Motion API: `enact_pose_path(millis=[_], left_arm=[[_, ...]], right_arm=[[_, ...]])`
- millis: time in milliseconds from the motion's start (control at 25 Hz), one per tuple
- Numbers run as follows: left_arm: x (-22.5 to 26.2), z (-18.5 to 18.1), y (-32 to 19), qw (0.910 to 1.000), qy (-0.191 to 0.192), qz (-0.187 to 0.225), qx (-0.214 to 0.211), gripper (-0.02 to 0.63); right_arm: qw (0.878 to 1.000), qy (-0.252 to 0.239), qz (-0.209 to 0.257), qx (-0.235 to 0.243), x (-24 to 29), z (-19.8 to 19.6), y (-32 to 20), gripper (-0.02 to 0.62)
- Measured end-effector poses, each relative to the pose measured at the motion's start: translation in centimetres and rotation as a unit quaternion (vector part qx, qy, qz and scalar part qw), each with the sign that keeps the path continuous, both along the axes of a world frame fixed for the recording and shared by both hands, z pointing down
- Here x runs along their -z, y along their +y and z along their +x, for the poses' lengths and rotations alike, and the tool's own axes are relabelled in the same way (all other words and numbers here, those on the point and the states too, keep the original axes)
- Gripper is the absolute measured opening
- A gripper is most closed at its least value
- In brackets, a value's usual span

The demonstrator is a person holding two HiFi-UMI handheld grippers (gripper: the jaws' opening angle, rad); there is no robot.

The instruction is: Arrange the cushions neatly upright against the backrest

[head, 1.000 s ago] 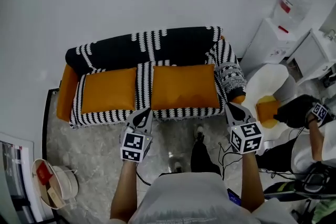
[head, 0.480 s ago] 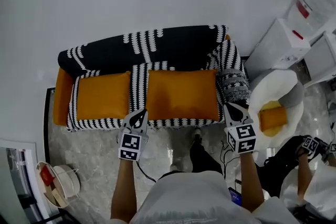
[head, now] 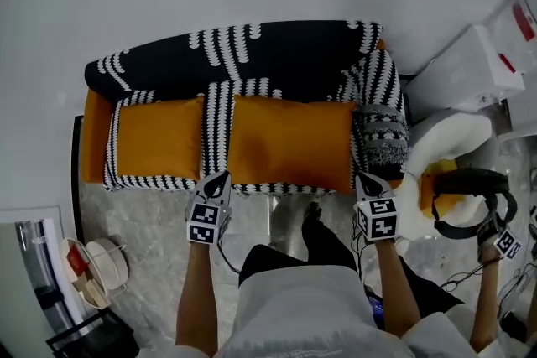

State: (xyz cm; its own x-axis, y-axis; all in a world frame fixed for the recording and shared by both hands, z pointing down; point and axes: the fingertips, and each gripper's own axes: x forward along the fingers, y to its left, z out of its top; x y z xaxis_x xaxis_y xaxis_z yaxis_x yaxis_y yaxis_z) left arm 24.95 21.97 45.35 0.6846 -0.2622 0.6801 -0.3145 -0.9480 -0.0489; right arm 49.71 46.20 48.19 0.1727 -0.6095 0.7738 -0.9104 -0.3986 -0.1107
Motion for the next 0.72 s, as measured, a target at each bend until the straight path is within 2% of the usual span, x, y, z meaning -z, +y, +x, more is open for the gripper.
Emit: enact_pose_path(millis=[80, 120, 160, 240, 320, 480, 720], left_arm=[[-1.7, -0.7, -0.7, 0.9995, -0.007, -0.026, 0.017, 0.022], [-2.6, -1.2, -0.9, 0.9990, -0.013, -0.038, 0.021, 0.034], [-3.6, -1.8, -0.9, 0.9983, -0.021, -0.049, 0.023, 0.038], [-5.6, -2.8, -0.8, 0.9972, -0.039, -0.062, 0.015, 0.046], [-7.3, -3.1, -1.4, 0.9968, -0.055, -0.058, -0.002, 0.049], [-11.5, -4.1, -2.8, 0.9956, -0.072, -0.053, -0.029, 0.074], [-16.9, -6.0, -3.0, 0.9894, -0.092, -0.109, -0.026, 0.115]], right_arm=[[1.000, -0.016, -0.011, -0.004, -1.8, 0.3, -0.2, -0.007], [0.999, -0.026, -0.018, -0.004, -2.8, 0.0, -0.1, 0.036], [0.999, -0.036, -0.027, -0.004, -3.6, -0.6, 0.2, 0.044], [0.998, -0.042, -0.045, -0.008, -5.2, -1.3, 0.9, 0.044], [0.997, -0.044, -0.055, -0.017, -6.9, -1.2, 1.0, 0.061], [0.991, -0.087, -0.065, -0.084, -11.9, -0.7, 2.4, 0.094], [0.983, -0.086, -0.090, -0.134, -17.1, -0.1, 5.8, 0.129]])
